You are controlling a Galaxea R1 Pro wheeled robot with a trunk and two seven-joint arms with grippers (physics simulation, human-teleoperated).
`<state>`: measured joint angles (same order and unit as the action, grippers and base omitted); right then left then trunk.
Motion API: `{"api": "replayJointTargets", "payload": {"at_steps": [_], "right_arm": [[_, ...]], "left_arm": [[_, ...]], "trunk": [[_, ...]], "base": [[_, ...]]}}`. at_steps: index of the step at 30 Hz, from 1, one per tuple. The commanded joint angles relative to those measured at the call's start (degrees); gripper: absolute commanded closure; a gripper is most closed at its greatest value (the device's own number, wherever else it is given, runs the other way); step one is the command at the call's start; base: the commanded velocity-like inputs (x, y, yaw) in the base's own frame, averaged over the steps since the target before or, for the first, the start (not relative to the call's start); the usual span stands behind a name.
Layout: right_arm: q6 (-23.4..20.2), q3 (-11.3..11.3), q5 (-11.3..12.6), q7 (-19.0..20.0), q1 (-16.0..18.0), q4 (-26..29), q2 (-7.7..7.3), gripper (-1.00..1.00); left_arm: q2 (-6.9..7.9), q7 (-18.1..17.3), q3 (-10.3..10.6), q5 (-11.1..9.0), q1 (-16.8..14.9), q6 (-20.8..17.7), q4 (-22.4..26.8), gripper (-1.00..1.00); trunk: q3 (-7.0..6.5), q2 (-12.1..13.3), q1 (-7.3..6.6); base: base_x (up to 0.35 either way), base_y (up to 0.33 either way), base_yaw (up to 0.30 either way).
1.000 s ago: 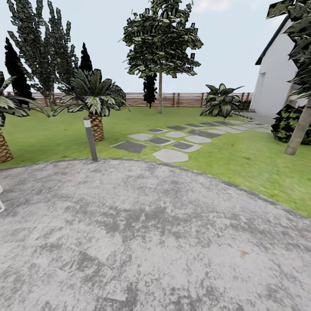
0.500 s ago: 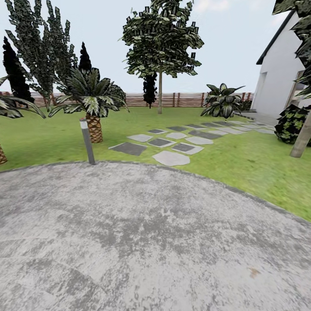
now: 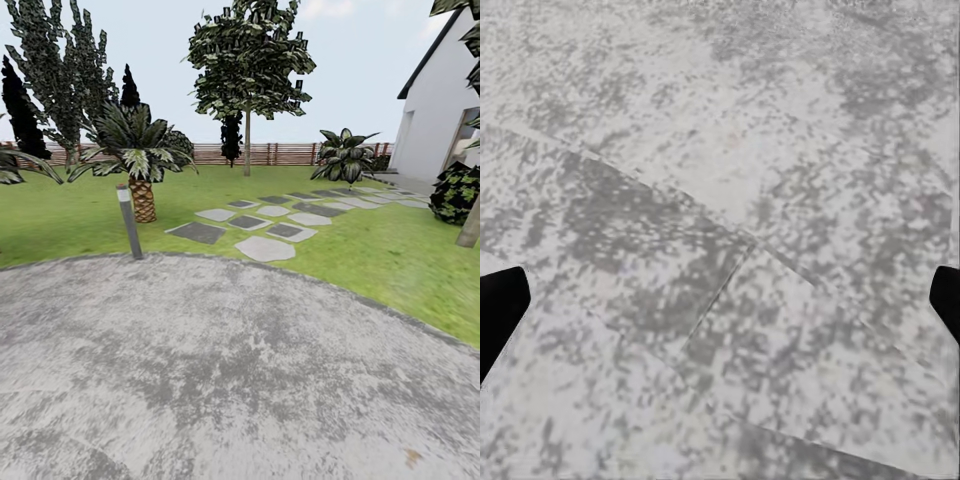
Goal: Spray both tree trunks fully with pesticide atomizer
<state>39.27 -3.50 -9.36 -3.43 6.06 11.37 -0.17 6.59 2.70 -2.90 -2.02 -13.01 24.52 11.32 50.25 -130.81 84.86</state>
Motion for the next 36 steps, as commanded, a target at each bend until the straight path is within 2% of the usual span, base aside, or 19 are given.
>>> {"api": "replayJointTargets", "payload": {"at_steps": [1,5,15,17,18,21,26,36], "right_arm": [[0.0,0.0,0.0,0.0,0.0,0.1,0.13,-1.0],[-0.1,-0.1,0.1,0.0,0.0,0.3,0.91,-1.0],[0.1,-0.1,0.1,0.0,0.0,0.7,1.37,-1.0],[0.1,-0.1,0.2,0.0,0.0,0.6,1.82,-1.0],[0.1,-0.1,0.2,-0.1,0.0,0.5,3.21,-1.0],[0.1,-0.3,0.3,-0.3,0.0,0.8,4.01,-1.0],[0.0,-0.5,0.1,-0.4,0.0,4.4,3.98,-1.0],[0.1,-0.3,0.0,-0.1,0.0,5.2,3.78,-1.0]], "left_arm": [[0.0,0.0,0.0,0.0,0.0,0.0,0.0,-1.0],[0.0,0.0,0.0,0.0,0.0,0.0,0.0,-1.0],[0.0,0.0,0.0,0.0,0.0,0.0,0.0,-1.0],[0.0,0.0,0.0,0.0,0.0,0.0,0.0,-1.0],[0.0,0.0,0.0,0.0,0.0,0.0,0.0,-1.0],[0.0,0.0,0.0,0.0,0.0,0.0,0.0,-1.0],[0.0,0.0,0.0,0.0,0.0,0.0,0.0,-1.0],[0.0,0.0,0.0,-0.1,0.0,-0.1,0.0,-1.0]], "trunk": [[0.0,0.0,0.0],[0.0,0.0,0.0],[0.0,0.0,0.0],[0.0,0.0,0.0],[0.0,0.0,0.0],[0.0,0.0,0.0],[0.0,0.0,0.0],[0.0,0.0,0.0]], "base": [[0.339,0.0,0.0],[0.339,0.0,0.0],[0.339,0.0,0.0],[0.339,0.0,0.0],[0.339,0.0,0.0],[0.339,0.0,0.0],[0.339,0.0,0.0],[0.339,0.0,0.0]]}}
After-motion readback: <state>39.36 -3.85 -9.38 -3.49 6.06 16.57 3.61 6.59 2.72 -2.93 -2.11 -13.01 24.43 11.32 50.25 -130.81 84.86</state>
